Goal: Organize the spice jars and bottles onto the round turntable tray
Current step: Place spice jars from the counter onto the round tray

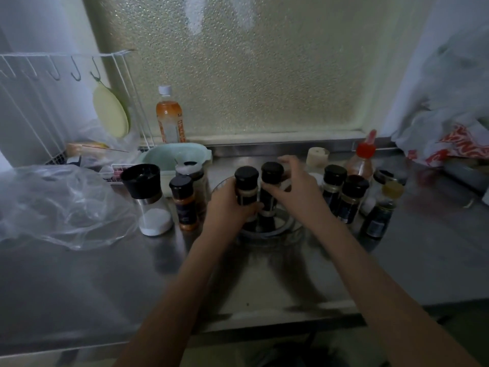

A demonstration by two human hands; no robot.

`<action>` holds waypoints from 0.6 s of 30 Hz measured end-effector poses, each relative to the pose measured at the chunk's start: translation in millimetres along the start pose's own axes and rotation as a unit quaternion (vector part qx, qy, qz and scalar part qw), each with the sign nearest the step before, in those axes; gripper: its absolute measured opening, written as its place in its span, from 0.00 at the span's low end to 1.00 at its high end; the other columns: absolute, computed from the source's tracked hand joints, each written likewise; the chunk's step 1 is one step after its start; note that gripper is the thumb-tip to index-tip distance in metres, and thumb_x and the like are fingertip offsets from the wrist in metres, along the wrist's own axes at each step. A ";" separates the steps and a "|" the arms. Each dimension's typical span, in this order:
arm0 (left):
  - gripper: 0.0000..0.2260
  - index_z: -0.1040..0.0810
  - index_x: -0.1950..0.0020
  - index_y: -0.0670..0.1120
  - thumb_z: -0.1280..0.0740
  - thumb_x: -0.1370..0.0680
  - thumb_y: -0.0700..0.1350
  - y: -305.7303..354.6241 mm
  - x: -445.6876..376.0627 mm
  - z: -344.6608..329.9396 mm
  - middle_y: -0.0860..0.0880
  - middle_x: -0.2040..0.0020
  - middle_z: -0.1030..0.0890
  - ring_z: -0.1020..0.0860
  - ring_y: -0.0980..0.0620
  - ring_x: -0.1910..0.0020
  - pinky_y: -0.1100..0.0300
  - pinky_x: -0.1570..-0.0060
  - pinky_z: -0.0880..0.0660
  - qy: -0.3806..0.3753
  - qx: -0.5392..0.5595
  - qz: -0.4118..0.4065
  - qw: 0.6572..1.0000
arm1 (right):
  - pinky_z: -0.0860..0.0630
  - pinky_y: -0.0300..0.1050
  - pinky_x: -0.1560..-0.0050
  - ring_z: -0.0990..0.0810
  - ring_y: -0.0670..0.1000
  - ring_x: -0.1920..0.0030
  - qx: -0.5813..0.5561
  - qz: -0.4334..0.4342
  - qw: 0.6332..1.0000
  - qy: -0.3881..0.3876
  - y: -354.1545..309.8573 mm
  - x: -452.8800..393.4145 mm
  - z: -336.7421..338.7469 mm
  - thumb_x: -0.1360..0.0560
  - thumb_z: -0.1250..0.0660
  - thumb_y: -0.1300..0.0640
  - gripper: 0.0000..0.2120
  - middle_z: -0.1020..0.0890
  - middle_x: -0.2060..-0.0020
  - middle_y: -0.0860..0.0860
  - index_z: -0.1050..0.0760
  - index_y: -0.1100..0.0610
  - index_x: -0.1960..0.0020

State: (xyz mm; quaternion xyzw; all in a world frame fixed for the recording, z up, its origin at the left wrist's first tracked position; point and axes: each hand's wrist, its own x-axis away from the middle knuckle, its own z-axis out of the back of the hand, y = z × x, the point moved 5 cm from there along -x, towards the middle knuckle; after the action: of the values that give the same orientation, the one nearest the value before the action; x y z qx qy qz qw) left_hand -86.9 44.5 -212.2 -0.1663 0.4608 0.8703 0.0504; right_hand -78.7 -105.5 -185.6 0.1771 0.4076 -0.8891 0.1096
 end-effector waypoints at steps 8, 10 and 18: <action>0.15 0.28 0.41 0.41 0.30 0.26 0.42 2.4 33.3 41.7 0.41 0.45 0.24 0.31 0.47 0.46 0.56 0.45 0.35 0.201 -0.155 -0.165 0.953 | 0.33 0.46 0.50 0.27 0.55 0.49 0.104 0.031 0.955 0.276 10.4 35.8 62.2 0.27 0.34 0.55 0.15 0.22 0.49 0.56 0.30 0.56 0.42; 0.11 0.27 0.45 0.38 0.32 0.26 0.37 -3.3 40.7 57.4 0.36 0.46 0.25 0.32 0.43 0.46 0.52 0.45 0.36 0.312 -0.213 -0.156 0.913 | 0.35 0.49 0.47 0.28 0.60 0.45 0.175 -0.034 0.926 0.333 26.4 44.4 79.4 0.27 0.34 0.55 0.15 0.22 0.46 0.60 0.30 0.59 0.43; 0.24 0.36 0.33 0.36 0.32 0.25 0.39 -42.2 22.9 53.0 0.33 0.38 0.29 0.31 0.34 0.40 0.44 0.44 0.31 0.239 -0.138 -0.002 0.961 | 0.28 0.60 0.38 0.31 0.63 0.36 0.159 -0.083 0.941 0.288 57.8 45.5 67.0 0.27 0.33 0.59 0.25 0.30 0.36 0.63 0.38 0.61 0.34</action>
State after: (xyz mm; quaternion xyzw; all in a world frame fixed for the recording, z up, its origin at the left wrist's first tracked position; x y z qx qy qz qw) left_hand -111.1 110.5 -225.5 -0.3755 0.3342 0.8606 -0.0826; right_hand -115.8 -196.1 -203.1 0.4061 0.2882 -0.8594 -0.1166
